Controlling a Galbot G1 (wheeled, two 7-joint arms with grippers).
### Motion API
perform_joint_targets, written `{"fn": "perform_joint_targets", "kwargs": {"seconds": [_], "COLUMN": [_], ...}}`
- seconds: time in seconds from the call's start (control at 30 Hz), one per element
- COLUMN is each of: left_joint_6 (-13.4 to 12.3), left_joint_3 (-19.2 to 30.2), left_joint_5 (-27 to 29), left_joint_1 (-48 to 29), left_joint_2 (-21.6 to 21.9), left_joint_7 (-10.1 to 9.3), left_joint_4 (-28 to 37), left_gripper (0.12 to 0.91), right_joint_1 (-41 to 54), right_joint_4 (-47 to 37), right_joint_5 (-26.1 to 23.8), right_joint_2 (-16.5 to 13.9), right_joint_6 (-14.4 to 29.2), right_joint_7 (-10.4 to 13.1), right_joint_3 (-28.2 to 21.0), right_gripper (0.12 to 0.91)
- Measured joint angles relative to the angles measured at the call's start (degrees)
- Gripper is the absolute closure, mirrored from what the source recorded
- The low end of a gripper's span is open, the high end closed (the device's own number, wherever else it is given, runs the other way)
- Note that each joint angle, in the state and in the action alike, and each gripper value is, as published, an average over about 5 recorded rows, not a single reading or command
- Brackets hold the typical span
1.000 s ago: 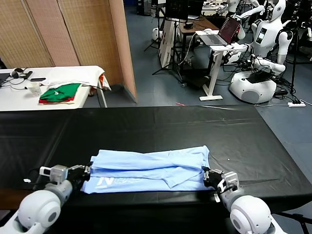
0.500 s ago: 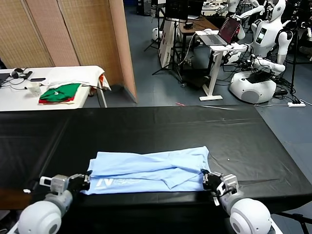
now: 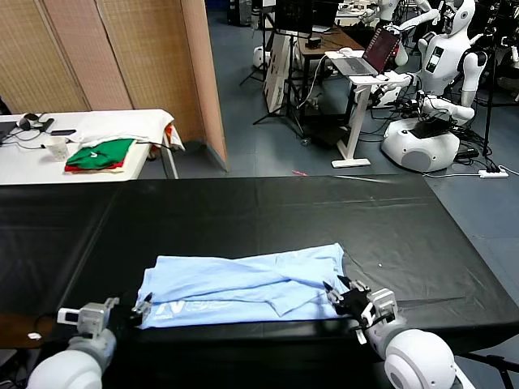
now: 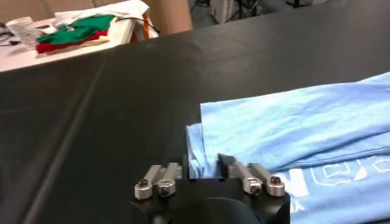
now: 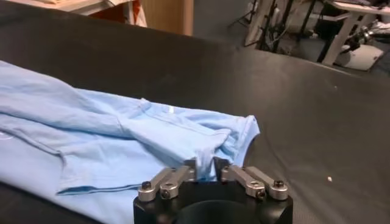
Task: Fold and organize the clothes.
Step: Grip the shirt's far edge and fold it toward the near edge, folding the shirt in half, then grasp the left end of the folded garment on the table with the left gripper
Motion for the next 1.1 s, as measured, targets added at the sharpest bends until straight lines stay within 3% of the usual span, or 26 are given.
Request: {"fn": "perform_joint_targets", "kwargs": {"seconds": [0.07, 0.17, 0.33, 0.63, 1.1], "left_joint_6": [-1.50, -3.56, -4.38, -3.87, -3.68], "left_joint_3": [-0.29, 0.07, 2.48, 6.35, 8.40], "left_joint_5": [0.29, 0.88, -0.54, -3.92, -2.95], "left_joint_1": [-0.80, -3.61, -11.10, -19.89, -21.53], "left_joint_2": [-0.44, -1.28, -3.04, -2.84, -2.72], "left_joint_7": [1.08, 3.29, 5.07, 5.66, 6.34], "left_joint_4": [-0.05, 1.12, 5.88, 15.95, 22.38], "left_gripper": [0.137, 0.125, 0.123, 0.123, 0.123], "right_joint_1": [1.04, 3.30, 8.00, 12.67, 13.70], "right_joint_4": [-0.56, -2.95, -8.88, -16.75, -21.30], "right_joint_5": [0.36, 0.03, -1.31, -2.52, -2.88], "right_joint_2": [0.72, 2.23, 4.92, 7.88, 11.00], "right_joint_6": [1.78, 3.69, 4.35, 4.29, 4.27], "right_joint_7": [0.93, 1.83, 2.05, 2.22, 2.98], "right_joint_3": [0.11, -0.22, -1.15, -1.92, -1.80], "right_gripper": [0.133, 0.120, 0.118, 0.118, 0.118]}}
